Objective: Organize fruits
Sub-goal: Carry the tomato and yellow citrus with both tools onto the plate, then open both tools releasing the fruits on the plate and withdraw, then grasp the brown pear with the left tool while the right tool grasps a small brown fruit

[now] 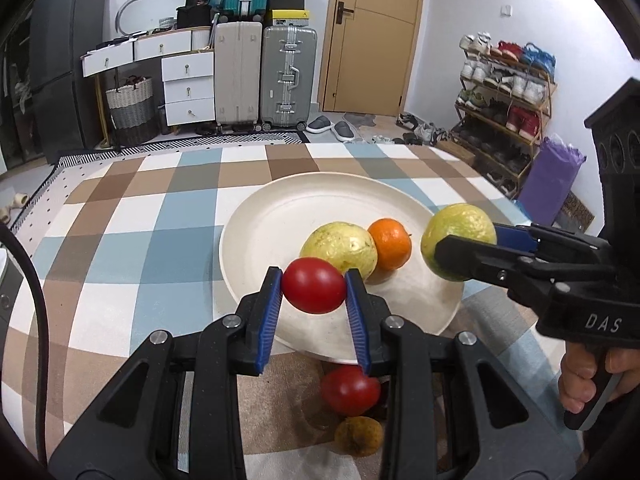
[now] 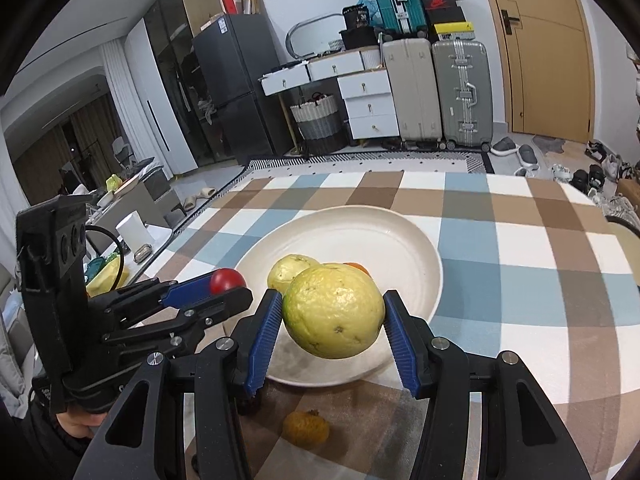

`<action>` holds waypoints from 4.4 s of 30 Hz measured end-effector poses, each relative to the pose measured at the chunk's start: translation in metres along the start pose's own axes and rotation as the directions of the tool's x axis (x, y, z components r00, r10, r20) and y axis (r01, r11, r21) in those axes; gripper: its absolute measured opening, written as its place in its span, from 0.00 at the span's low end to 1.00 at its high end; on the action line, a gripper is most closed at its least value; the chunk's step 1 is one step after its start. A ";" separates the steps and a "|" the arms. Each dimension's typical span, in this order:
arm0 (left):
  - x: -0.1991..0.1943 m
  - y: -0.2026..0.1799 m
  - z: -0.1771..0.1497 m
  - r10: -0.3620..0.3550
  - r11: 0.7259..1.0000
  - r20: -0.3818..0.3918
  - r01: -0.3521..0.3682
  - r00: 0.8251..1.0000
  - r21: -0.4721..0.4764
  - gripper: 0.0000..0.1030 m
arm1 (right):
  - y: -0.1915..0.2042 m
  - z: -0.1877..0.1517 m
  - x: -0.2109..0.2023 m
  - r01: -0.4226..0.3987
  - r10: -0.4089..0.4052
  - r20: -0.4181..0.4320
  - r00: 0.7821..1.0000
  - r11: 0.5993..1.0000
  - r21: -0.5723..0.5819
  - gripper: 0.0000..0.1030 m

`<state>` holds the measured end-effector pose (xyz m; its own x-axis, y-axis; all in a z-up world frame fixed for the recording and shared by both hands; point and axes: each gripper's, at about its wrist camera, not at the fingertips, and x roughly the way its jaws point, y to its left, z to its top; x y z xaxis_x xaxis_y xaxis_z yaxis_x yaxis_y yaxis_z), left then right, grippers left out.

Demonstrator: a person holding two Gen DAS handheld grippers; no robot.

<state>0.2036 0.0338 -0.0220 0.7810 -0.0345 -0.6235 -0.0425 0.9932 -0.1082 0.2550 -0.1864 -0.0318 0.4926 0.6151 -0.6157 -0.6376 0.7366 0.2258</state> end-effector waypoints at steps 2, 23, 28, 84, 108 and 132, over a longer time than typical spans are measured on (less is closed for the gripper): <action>0.003 0.003 0.000 -0.005 1.000 -0.011 0.005 1.000 -0.011 0.28 | 0.000 -0.002 0.006 0.001 -0.001 -0.010 1.000 1.000 -0.003 0.51; 0.021 0.012 0.001 -0.009 0.999 -0.083 0.005 0.997 -0.051 0.28 | -0.004 -0.007 0.034 0.062 -0.062 -0.065 0.996 0.998 -0.002 0.51; 0.018 0.015 0.000 0.002 0.998 -0.068 -0.006 0.998 -0.063 0.28 | -0.011 -0.003 0.025 0.131 -0.131 -0.008 0.991 0.991 0.018 0.51; -0.044 -0.006 -0.057 0.017 1.000 -0.134 -0.015 0.991 0.020 1.00 | 0.003 -0.058 -0.005 -0.023 0.012 -0.208 0.978 0.999 -0.047 0.89; -0.026 -0.009 -0.061 -0.064 0.997 -0.228 0.070 0.972 0.020 0.70 | 0.022 -0.064 0.001 -0.066 0.035 -0.234 0.971 0.990 -0.127 0.50; -0.036 -0.013 -0.060 -0.125 0.991 -0.194 0.131 0.973 0.019 0.23 | 0.018 -0.061 0.002 -0.061 0.036 -0.224 0.974 0.993 -0.104 0.38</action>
<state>0.1386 0.0150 -0.0450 0.6441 -0.1796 -0.7435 0.0725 0.9820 -0.1744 0.2083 -0.1892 -0.0754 0.3238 0.5623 -0.7609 -0.7247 0.6644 0.1826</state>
